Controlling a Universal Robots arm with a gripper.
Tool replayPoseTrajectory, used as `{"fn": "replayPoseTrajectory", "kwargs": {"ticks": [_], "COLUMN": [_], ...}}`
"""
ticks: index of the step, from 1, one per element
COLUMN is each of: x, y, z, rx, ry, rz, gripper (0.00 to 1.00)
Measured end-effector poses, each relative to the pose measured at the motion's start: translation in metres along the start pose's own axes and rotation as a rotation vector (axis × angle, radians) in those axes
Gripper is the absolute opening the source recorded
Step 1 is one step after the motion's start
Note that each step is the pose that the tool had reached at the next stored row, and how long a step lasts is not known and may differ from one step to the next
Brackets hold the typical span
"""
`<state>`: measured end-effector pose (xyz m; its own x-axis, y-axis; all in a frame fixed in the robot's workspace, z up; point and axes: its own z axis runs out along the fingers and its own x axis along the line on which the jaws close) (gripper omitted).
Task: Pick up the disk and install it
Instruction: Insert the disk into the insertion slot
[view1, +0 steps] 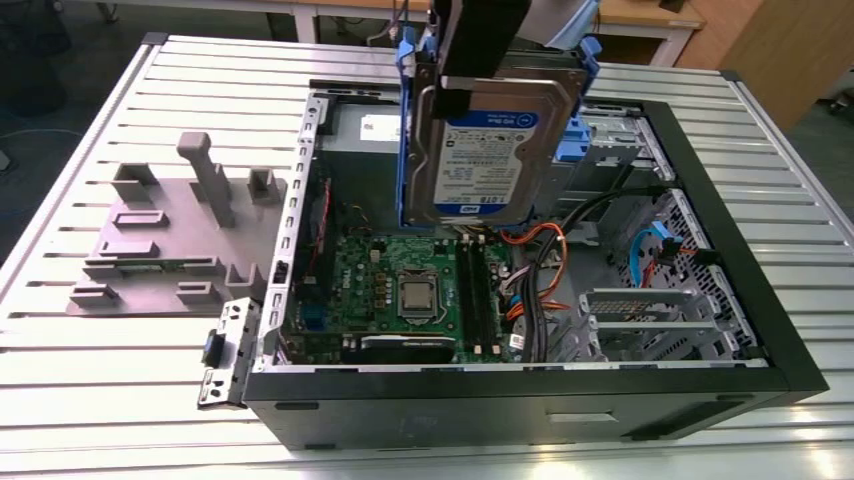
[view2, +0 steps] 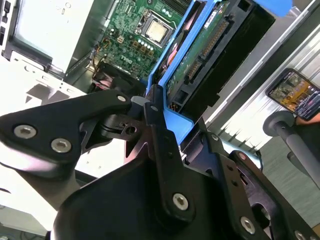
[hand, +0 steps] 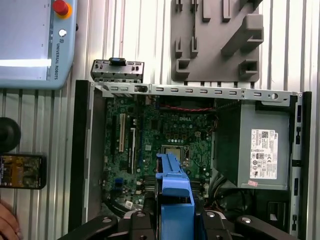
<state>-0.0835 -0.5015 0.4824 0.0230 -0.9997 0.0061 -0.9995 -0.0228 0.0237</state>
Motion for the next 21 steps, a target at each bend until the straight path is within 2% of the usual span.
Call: {"fn": "replayPoseTrajectory", "kwargs": {"ticks": [9,17,21], "x": [0.0003,0.0045,0.0049], "y": [-0.003,-0.003,-0.0073], "z": [0.0,0.0002,0.0002], "rx": [0.0,0.0,-0.0001], "ry": [0.0,0.0001,0.0003], "rz": [0.0,0.0,0.0], "gripper": [0.36,0.36,0.36]}}
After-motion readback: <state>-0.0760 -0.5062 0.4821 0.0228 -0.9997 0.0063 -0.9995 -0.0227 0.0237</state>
